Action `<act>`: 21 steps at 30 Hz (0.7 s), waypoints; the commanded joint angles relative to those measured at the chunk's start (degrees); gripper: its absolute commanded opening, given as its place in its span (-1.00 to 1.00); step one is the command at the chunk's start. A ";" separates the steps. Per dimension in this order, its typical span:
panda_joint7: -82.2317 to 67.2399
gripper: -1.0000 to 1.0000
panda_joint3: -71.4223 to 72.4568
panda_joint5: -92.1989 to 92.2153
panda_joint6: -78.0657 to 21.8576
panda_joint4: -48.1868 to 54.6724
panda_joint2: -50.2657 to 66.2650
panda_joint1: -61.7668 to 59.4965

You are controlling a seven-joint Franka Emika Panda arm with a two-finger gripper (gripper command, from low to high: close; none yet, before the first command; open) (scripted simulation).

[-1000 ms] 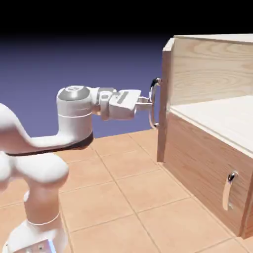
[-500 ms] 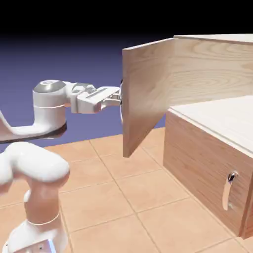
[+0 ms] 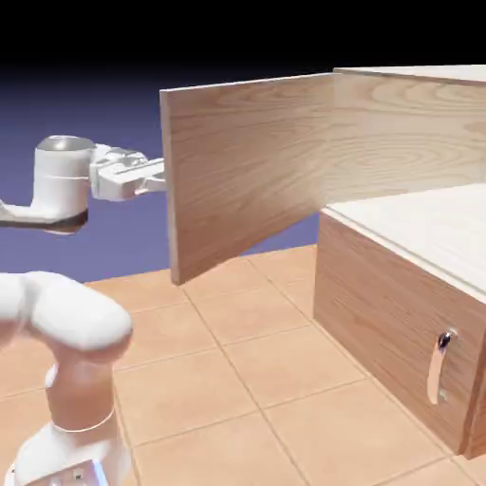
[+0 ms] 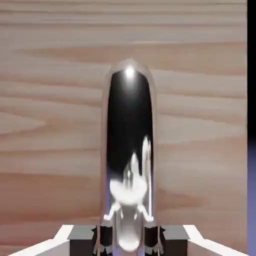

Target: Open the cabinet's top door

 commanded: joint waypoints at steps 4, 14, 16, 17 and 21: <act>2.48 -1.00 8.24 5.10 -6.78 8.22 6.59 -6.69; 6.65 -1.00 27.98 12.29 -20.48 27.26 17.00 -26.97; 6.84 -1.00 31.58 13.23 -22.32 30.37 17.64 -31.12; 6.83 -1.00 33.33 13.68 -23.15 31.87 17.79 -33.20; 6.18 -1.00 39.94 15.47 -26.04 37.76 17.27 -41.50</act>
